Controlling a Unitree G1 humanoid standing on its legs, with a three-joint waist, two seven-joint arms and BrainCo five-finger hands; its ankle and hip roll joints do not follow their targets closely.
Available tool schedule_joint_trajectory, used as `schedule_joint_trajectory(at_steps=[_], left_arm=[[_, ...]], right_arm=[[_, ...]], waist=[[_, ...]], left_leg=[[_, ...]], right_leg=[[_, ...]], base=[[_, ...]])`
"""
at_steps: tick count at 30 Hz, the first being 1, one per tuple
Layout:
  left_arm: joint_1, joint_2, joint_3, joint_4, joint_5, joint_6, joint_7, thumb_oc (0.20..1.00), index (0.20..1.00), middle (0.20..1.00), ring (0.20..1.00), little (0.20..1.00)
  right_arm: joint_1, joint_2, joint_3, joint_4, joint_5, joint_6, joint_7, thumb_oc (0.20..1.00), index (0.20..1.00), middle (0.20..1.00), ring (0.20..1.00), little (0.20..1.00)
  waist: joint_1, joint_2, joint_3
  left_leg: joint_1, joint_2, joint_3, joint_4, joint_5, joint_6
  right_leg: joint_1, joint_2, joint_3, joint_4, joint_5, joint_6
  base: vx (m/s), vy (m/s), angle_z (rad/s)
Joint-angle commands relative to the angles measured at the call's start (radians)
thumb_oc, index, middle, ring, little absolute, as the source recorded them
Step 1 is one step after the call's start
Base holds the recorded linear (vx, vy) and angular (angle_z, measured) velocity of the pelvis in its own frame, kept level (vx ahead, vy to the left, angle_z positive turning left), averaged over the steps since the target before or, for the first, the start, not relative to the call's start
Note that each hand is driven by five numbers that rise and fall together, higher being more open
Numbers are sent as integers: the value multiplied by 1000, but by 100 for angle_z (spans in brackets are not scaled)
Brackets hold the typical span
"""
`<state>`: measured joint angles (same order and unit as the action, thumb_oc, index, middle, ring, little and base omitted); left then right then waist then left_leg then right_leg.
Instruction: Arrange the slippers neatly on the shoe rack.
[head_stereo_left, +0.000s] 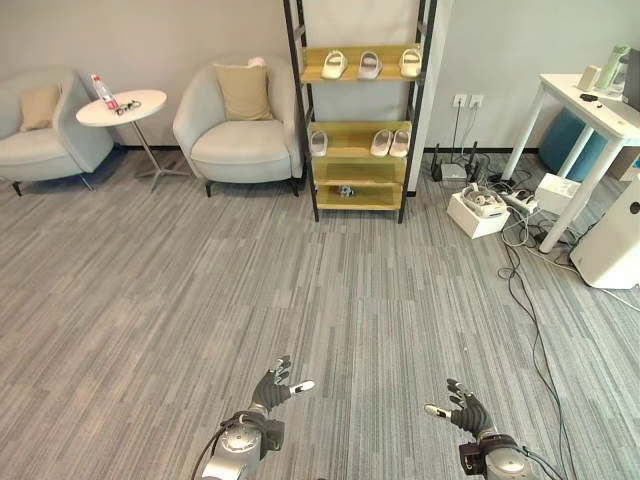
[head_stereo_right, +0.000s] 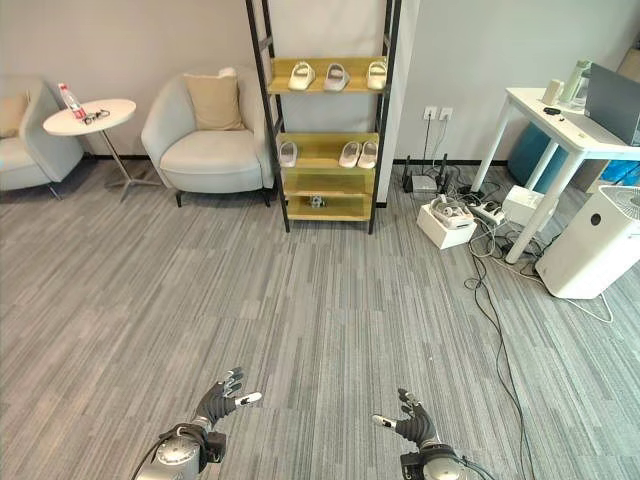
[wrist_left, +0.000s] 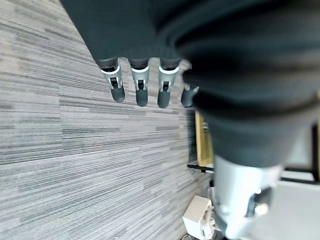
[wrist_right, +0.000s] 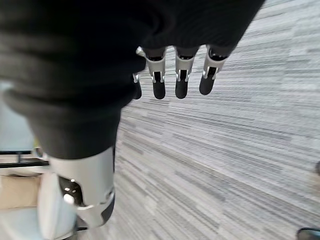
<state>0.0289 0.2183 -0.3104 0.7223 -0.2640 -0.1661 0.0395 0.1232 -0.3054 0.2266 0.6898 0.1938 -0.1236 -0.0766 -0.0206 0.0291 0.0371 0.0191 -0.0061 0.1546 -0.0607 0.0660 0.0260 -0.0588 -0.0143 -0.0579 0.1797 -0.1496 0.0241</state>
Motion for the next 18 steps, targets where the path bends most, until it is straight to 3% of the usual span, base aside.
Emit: schedule_joint_trajectory(at_steps=[1,10,18], left_arm=[[-63,10,33,0,-10,-33,4,1000,1000,1000,1000,1000],[-50,8,19,-14,25,-20,4,1000,1000,1000,1000,1000],[-7,38,58,-49,49,-24,6,1000,1000,1000,1000,1000]], right_arm=[[-23,-9,21,-58,-23,-29,-2,1000,1000,1000,1000,1000],[12,14,11,-63,37,-31,16,1000,1000,1000,1000,1000],[16,-7,12,-77,-18,-35,16,1000,1000,1000,1000,1000]], waist=[[-3,-41,12],[-3,-48,26],[-6,-49,36]], left_leg=[[69,14,-21,-27,-64,-60],[65,10,-22,-27,-65,-54],[60,10,-15,-27,-63,-56]], right_leg=[[144,-62,15,-262,162,114],[132,-66,23,-260,169,117],[127,-65,30,-266,176,116]], base=[[1,3,-3],[5,3,-1],[-3,-6,-4]])
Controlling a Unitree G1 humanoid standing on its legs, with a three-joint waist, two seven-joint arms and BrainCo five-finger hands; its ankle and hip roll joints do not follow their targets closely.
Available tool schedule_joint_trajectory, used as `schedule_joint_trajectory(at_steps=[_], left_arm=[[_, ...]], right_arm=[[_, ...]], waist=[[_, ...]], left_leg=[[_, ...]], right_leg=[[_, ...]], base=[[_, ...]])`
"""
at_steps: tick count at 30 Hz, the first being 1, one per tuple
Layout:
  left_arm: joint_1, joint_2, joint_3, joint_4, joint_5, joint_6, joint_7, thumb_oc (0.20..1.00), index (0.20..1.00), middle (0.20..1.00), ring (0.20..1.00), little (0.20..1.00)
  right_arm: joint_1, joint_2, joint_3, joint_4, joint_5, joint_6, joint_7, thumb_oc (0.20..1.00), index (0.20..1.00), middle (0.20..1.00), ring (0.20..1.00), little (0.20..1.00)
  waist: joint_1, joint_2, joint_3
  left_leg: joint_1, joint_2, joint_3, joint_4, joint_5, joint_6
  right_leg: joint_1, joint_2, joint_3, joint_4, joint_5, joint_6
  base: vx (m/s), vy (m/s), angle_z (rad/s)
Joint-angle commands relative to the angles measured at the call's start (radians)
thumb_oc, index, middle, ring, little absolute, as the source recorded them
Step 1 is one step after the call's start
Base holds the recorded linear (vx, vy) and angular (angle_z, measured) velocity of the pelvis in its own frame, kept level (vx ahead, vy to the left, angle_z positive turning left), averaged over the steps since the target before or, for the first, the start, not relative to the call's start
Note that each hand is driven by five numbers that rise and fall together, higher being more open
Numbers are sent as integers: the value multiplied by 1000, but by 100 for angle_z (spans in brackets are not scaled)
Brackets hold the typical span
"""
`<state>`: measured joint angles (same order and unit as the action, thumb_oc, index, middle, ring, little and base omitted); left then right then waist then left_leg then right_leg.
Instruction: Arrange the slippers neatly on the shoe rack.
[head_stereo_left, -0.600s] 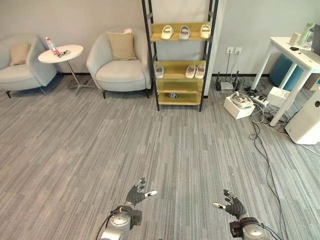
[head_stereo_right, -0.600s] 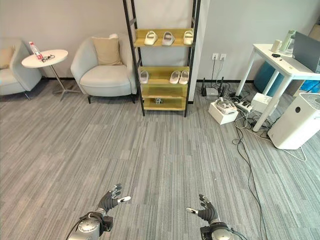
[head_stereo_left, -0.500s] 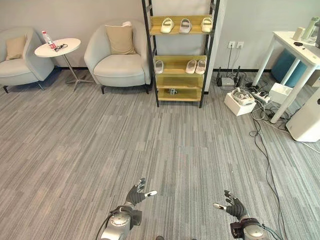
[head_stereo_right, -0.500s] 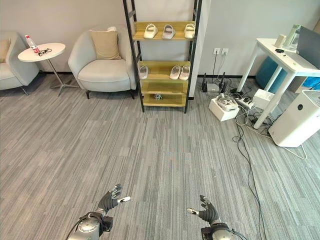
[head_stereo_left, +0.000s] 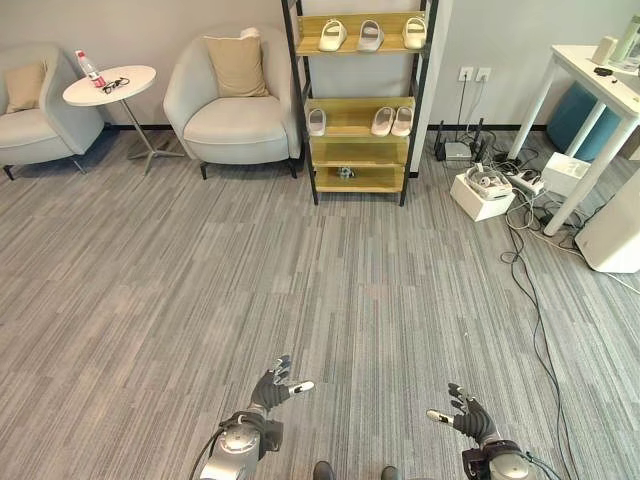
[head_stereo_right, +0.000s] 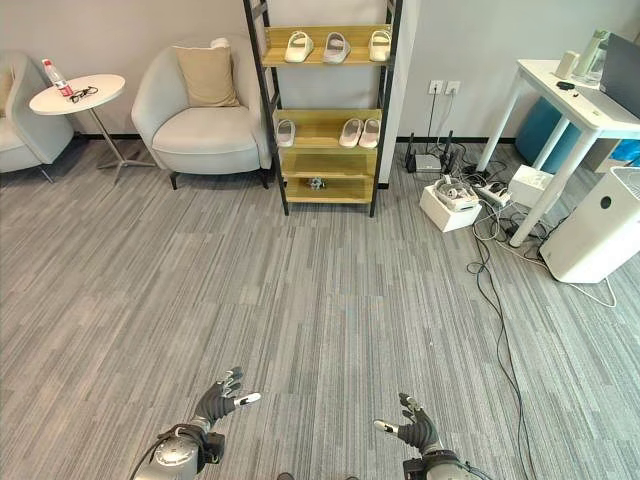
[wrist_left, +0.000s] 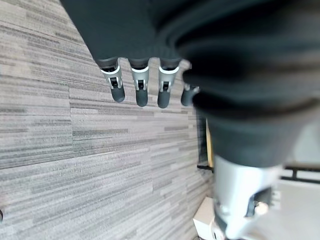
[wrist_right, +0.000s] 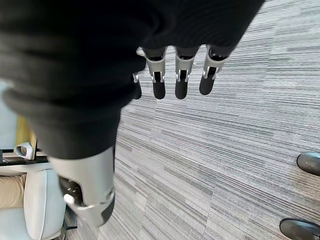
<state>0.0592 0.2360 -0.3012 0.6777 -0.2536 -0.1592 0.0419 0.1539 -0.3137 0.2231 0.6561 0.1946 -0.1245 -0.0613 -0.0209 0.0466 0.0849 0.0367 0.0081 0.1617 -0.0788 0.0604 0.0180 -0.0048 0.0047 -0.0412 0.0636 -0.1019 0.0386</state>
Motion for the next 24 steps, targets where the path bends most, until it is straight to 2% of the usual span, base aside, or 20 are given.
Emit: schedule_joint_trajectory(at_steps=[1,7,13,24], left_arm=[[-36,18,53,4,33,-30,2,1000,1000,1000,1000,1000],[-33,8,59,24,11,-29,1,1000,1000,1000,1000,1000],[-40,5,48,31,4,-29,-5,1000,1000,1000,1000,1000],[-36,10,56,28,11,-26,-2,1000,1000,1000,1000,1000]], right_arm=[[-15,1,14,-40,-20,-34,1,1000,1000,1000,1000,1000],[-18,1,15,-39,-27,-32,2,1000,1000,1000,1000,1000],[-20,20,11,-16,61,-39,29,1000,1000,1000,1000,1000],[-24,12,12,-22,25,-34,20,1000,1000,1000,1000,1000]], waist=[[-8,-66,-13],[-14,-66,-18],[-17,-67,-24],[-15,-66,-19]], left_leg=[[43,-3,-21,-8,-58,-48],[49,-1,-18,-8,-58,-49],[53,1,-12,-8,-61,-49],[51,-5,-13,-8,-66,-43]], right_leg=[[73,-84,14,-151,129,101],[75,-80,19,-150,128,100],[75,-78,26,-148,128,99],[70,-81,26,-143,129,102]], base=[[5,-20,-13],[0,-8,-6],[0,0,0],[0,0,0]])
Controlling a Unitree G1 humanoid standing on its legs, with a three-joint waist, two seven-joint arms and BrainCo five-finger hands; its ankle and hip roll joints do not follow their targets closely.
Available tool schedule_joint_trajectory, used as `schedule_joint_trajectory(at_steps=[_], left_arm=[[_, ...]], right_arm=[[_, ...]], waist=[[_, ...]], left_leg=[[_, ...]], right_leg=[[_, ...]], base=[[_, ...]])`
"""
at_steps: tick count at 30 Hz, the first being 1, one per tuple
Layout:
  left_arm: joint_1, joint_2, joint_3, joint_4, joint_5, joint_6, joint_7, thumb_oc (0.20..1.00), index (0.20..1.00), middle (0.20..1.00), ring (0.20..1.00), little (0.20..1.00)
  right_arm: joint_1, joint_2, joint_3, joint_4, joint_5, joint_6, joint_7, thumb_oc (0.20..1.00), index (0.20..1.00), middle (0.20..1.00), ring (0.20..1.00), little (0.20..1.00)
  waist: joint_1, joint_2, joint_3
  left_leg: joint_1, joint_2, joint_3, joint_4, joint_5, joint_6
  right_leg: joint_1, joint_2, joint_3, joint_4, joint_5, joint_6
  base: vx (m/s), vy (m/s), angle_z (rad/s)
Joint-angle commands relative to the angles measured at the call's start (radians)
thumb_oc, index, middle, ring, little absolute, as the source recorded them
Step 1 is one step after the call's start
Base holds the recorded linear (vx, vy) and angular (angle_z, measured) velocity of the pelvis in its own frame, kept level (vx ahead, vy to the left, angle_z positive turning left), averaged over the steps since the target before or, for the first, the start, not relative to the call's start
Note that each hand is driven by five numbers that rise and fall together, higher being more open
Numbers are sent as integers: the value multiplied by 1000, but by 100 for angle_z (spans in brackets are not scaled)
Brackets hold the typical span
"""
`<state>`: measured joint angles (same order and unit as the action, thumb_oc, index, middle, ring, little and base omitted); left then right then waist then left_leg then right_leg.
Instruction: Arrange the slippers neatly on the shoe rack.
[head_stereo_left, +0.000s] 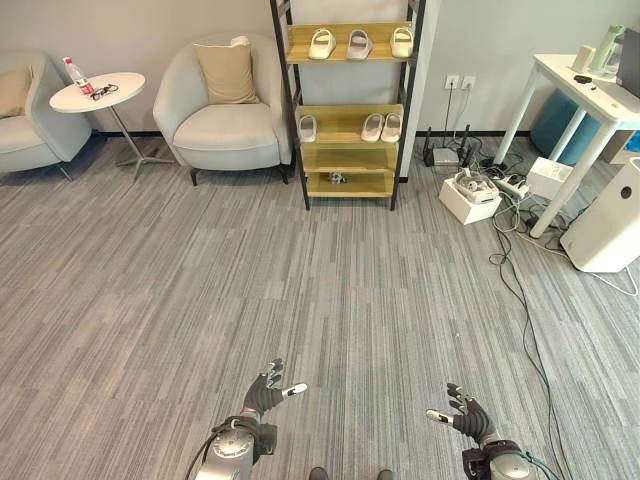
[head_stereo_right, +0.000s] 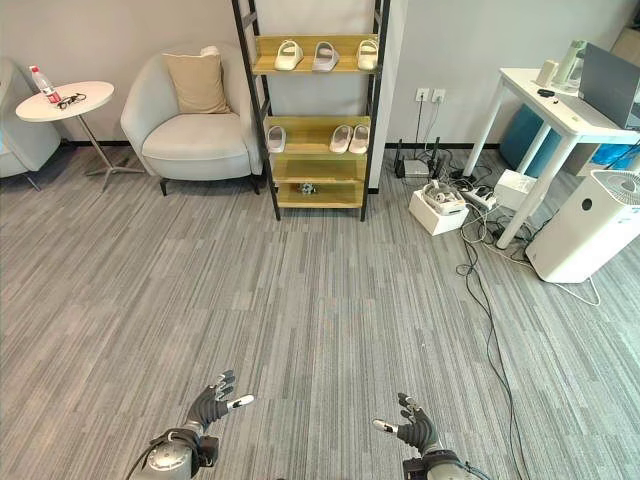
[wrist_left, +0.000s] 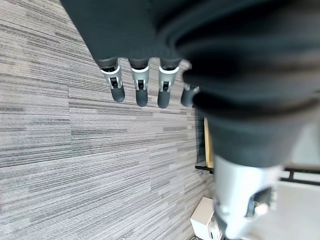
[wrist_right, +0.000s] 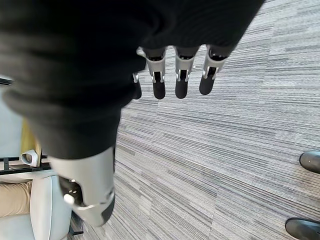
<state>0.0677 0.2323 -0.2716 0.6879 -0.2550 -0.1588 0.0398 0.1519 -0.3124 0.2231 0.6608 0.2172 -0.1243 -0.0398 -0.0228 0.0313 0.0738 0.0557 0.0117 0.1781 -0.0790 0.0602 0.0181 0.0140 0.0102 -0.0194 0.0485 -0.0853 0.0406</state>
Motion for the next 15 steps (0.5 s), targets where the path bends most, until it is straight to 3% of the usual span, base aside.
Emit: schedule_joint_trajectory(at_steps=[1,11,14,15], left_arm=[[-45,13,27,17,11,-26,0,1000,1000,1000,1000,1000],[-56,24,34,-24,5,-31,12,1000,1000,1000,1000,1000],[-70,32,32,-51,-8,-35,13,1000,1000,1000,1000,1000],[-73,36,31,-58,-2,-33,13,1000,1000,1000,1000,1000]], right_arm=[[-26,9,13,-26,1,-33,-2,1000,1000,1000,1000,1000],[-56,0,17,-30,-7,-28,-8,1000,1000,1000,1000,1000],[-78,-2,10,-30,3,-38,-13,1000,1000,1000,1000,1000],[-83,-1,12,-41,1,-39,-13,1000,1000,1000,1000,1000]], waist=[[-11,-50,-6],[-1,-52,21],[1,-50,54],[-1,-50,72]], left_leg=[[31,-11,-31,-8,-66,-41],[10,-31,-34,-8,-69,-20],[-3,-41,-37,-5,-70,1],[3,-48,-36,4,-80,15]], right_leg=[[49,-88,6,-125,112,101],[2,-100,23,-60,100,113],[-75,-98,35,79,84,127],[-124,-104,37,194,112,142]], base=[[12,36,0],[13,62,-3],[-50,137,-7],[-15,139,-4]])
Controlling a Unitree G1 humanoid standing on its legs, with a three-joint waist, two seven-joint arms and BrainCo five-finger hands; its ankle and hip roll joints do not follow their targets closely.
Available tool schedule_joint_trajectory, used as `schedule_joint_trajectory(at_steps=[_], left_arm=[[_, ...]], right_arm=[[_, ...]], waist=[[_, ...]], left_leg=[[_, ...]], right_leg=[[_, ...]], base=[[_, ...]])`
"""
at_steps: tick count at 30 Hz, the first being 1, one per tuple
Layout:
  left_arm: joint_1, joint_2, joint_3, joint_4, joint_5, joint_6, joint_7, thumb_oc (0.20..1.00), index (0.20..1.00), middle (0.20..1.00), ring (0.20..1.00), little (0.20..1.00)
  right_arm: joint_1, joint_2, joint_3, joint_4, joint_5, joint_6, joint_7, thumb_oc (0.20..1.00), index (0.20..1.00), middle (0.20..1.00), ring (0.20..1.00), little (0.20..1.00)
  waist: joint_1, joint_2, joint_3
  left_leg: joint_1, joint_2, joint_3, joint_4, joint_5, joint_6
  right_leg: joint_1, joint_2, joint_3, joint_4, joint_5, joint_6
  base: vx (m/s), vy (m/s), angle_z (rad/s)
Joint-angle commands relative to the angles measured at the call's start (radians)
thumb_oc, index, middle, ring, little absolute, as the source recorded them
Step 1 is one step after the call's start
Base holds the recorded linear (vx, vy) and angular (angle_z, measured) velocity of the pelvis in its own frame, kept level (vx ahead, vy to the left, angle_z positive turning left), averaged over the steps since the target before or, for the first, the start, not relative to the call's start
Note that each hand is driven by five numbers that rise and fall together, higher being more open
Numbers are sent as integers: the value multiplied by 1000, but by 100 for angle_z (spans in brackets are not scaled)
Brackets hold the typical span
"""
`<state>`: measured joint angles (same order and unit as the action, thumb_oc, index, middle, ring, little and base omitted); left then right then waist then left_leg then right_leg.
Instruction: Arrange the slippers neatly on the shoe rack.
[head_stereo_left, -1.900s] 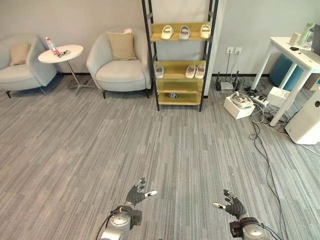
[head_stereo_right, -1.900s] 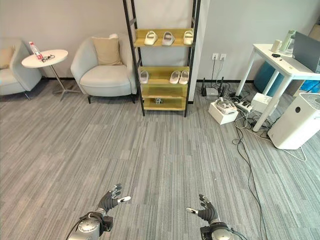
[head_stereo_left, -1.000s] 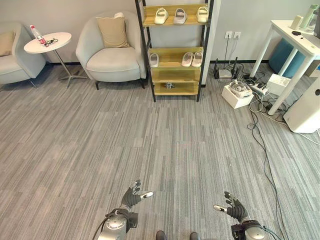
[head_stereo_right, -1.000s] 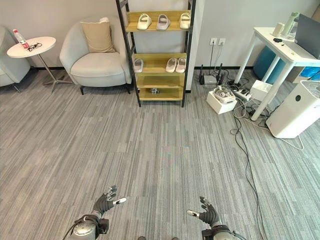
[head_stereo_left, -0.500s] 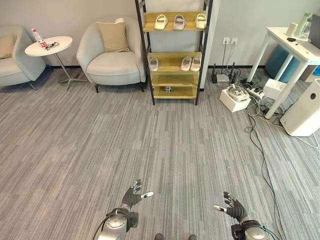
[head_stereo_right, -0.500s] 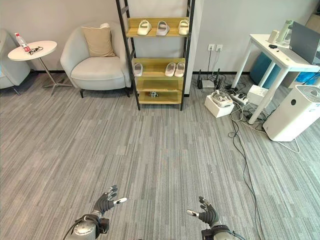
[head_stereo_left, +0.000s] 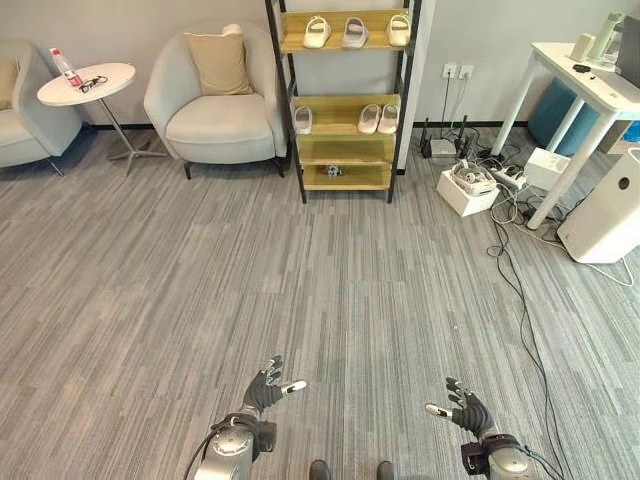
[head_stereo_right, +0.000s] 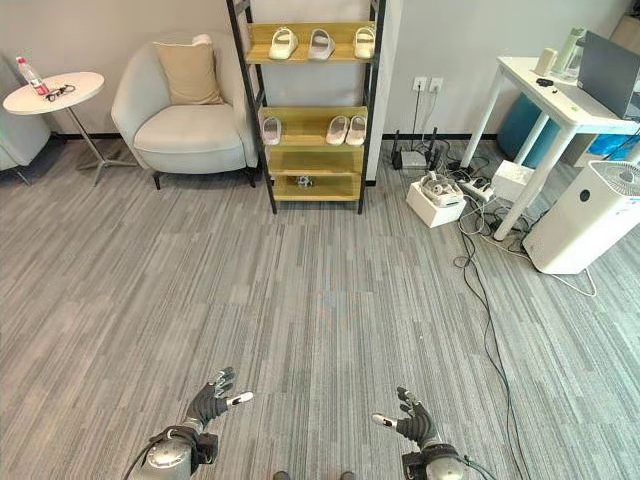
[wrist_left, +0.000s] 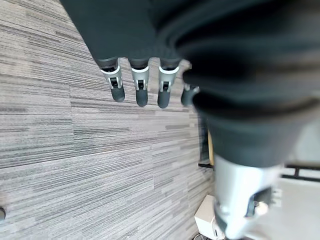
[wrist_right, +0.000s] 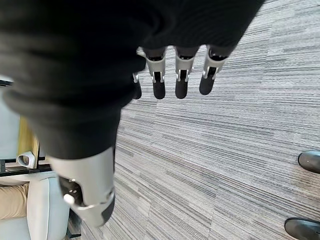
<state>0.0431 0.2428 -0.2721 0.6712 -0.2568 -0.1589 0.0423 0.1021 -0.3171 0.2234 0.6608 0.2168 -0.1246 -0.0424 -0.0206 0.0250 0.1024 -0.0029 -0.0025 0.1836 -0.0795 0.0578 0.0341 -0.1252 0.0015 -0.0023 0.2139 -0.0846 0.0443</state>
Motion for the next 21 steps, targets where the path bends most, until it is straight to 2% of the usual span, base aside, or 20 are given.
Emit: schedule_joint_trajectory(at_steps=[1,2,4,6,7,8,9,10,11,12,13,14,15,16,17,18,19,21], left_arm=[[-49,28,32,-45,3,-31,10,1000,1000,1000,1000,1000],[-58,28,31,-28,12,-29,15,1000,1000,1000,1000,1000],[-61,25,31,-10,15,-30,20,1000,1000,1000,1000,1000],[-65,23,32,-4,12,-33,24,1000,1000,1000,1000,1000],[-66,25,27,-6,5,-37,25,1000,1000,1000,1000,1000],[-66,24,27,-6,5,-37,25,1000,1000,1000,1000,1000],[-73,18,23,17,-3,-38,25,1000,1000,1000,1000,1000],[-74,17,23,17,-3,-38,25,1000,1000,1000,1000,1000],[-75,10,19,27,-3,-35,25,1000,1000,1000,1000,1000],[-74,7,14,29,-4,-34,23,1000,1000,1000,1000,1000],[-77,5,6,29,1,-34,17,1000,1000,1000,1000,1000],[-68,-8,2,31,2,-33,15,1000,1000,1000,1000,1000],[-56,-19,4,19,-27,-39,15,1000,1000,1000,1000,1000],[-56,-19,4,19,-27,-39,15,1000,1000,1000,1000,1000],[-66,-23,-1,12,-63,-39,16,1000,1000,1000,1000,1000],[-66,-23,-1,12,-63,-39,16,1000,1000,1000,1000,1000],[-74,-28,0,14,-78,-41,24,1000,1000,1000,1000,1000],[-74,-31,-1,13,-86,-40,27,1000,1000,1000,1000,1000]], right_arm=[[-36,3,12,-45,1,-38,-8,1000,1000,1000,1000,1000],[-42,-1,16,-58,-4,-39,-9,1000,1000,1000,1000,1000],[-41,0,18,-64,-6,-38,-10,1000,1000,1000,1000,1000],[-40,-2,17,-70,-3,-37,-10,1000,1000,1000,1000,1000],[-36,-10,13,-81,4,-41,-14,1000,1000,1000,1000,1000],[-36,-10,13,-81,4,-41,-14,1000,1000,1000,1000,1000],[-31,-10,15,-78,-2,-41,-24,1000,1000,1000,1000,1000],[-31,-10,15,-78,-2,-41,-24,1000,1000,1000,1000,1000],[-25,-7,18,-76,-16,-35,-27,1000,1000,1000,1000,1000],[-21,-9,18,-77,-19,-34,-26,1000,1000,1000,1000,1000],[-9,-16,16,-84,-25,-34,-25,1000,1000,1000,1000,1000],[2,-22,12,-84,-24,-38,-26,1000,1000,1000,1000,1000],[10,-33,16,-90,-20,-42,-23,1000,1000,1000,1000,1000],[9,-32,16,-90,-20,-42,-23,1000,1000,1000,1000,1000],[7,-48,24,-102,-12,-44,-22,1000,1000,1000,1000,1000],[7,-48,23,-102,-12,-44,-22,1000,1000,1000,1000,1000],[8,-64,24,-110,-13,-41,-21,1000,1000,1000,1000,1000],[10,-70,24,-110,-15,-35,-26,1000,1000,1000,1000,1000]], waist=[[-9,-44,57],[-17,-35,81],[-26,-30,87],[-33,-29,91],[-43,-33,93],[-46,-31,95],[-68,-43,97],[-70,-40,100],[-86,-45,95],[-96,-43,92],[-101,-40,82],[-101,-35,62],[-101,-19,55],[-102,-22,53],[-89,-37,71],[-91,-35,70],[-83,-52,83],[-74,-64,85]], left_leg=[[70,-37,-42,7,-81,6],[85,-36,-40,12,-86,12],[104,-33,-37,9,-93,9],[116,-35,-40,5,-100,5],[134,-39,-45,-2,-113,-4],[137,-37,-47,-2,-114,-4],[177,-49,-62,-8,-146,-19],[180,-45,-64,-8,-148,-20],[209,-47,-71,-8,-169,-33],[224,-43,-78,-8,-176,-38],[235,-41,-83,-8,-182,-43],[238,-31,-77,38,-172,-62],[195,-4,-69,190,-114,-102],[192,-7,-70,190,-111,-102],[67,-5,-75,427,-13,-139],[59,-3,-77,437,-17,-139],[-14,3,-70,584,29,-157],[-59,30,-34,615,27,-150]], right_leg=[[-17,-98,22,92,146,147],[-73,-98,19,195,179,147],[-116,-97,-3,225,186,138],[-136,-93,-18,195,178,130],[-148,-85,-36,100,166,125],[-143,-83,-39,98,166,124],[-182,-76,-69,-67,206,138],[-176,-74,-73,-71,207,137],[-199,-81,-100,-140,247,148],[-202,-83,-105,-149,261,153],[-183,-80,-105,-179,249,148],[-138,-64,-108,-197,253,123],[-92,-37,-105,-201,235,97],[-95,-39,-105,-201,237,97],[-54,-48,-98,-192,209,65],[-57,-47,-100,-190,208,64],[-26,-61,-102,-189,178,42],[4,-70,-97,-192,151,32]], base=[[50,169,-8],[51,101,3],[171,69,3],[198,-4,-2],[142,-44,-2],[417,-168,3],[289,-126,7],[500,-230,11],[324,-153,38],[420,-210,43],[414,-220,71],[513,-318,57],[405,-262,47],[326,-328,8],[122,-184,-27],[252,-292,-19],[208,-165,-10],[304,-143,-6]])
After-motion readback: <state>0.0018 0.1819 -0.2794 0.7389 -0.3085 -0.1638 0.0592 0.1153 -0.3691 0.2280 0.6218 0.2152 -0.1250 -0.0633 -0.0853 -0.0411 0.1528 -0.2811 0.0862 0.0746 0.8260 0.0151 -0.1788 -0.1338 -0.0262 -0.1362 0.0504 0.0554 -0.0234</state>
